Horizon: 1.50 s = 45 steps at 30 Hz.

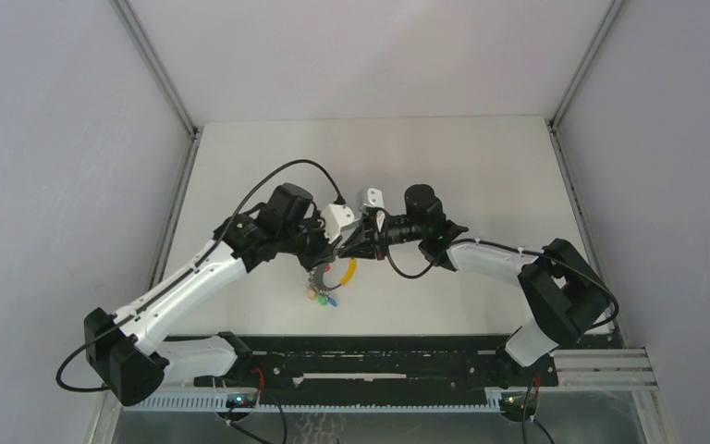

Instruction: Put the keys on the keyring

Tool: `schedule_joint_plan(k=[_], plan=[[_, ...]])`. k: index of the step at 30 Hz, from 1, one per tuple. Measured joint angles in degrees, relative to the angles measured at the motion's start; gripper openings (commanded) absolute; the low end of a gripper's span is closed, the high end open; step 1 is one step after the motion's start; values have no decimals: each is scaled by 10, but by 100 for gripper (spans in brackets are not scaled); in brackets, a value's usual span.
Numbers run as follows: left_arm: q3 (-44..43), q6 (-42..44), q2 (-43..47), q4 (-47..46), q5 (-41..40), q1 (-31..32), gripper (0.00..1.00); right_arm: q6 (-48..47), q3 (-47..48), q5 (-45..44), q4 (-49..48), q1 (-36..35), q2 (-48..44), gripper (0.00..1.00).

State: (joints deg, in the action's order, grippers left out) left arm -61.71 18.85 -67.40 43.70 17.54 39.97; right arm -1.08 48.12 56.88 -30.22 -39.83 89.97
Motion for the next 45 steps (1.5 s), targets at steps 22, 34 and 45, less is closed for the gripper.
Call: schedule_joint_plan(k=[22,34,45], plan=[[254,-419,258,-283,-196,-18,84,0,-157,-294,-131,-12,-77,0],[359,-746,280,-439,-204,-57,86,-16,-205,-465,-294,-68,-66,0],[423,-950,247,-569,-219,-59,89,-46,-208,-579,-411,-131,11,0]])
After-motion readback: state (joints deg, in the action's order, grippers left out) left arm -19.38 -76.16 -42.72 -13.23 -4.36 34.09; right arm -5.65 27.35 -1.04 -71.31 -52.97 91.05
